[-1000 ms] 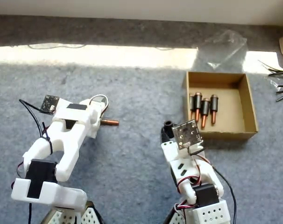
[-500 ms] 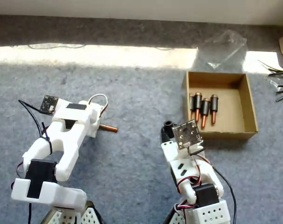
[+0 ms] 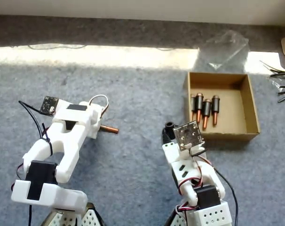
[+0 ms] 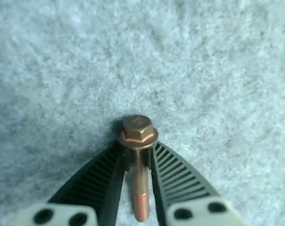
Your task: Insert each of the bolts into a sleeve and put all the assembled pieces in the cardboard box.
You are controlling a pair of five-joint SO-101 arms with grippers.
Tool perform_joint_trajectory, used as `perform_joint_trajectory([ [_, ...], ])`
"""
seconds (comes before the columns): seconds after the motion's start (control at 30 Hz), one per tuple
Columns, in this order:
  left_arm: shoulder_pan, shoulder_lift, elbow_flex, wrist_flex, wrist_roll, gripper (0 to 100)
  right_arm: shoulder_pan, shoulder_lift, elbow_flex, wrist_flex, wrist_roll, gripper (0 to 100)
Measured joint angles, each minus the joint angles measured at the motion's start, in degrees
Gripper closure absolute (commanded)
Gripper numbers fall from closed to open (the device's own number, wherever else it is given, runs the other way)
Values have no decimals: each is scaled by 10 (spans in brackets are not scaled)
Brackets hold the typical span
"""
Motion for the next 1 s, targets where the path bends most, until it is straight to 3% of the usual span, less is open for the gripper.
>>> perform_joint_trajectory([
  [0.27, 0, 0, -2, 0, -22, 994, 0, 0, 0, 0, 0, 995],
  [0.73, 6, 2, -18, 5, -258, 994, 0, 0, 0, 0, 0, 995],
  [1.0, 44, 9, -153, 202, -478, 994, 0, 0, 0, 0, 0, 995],
])
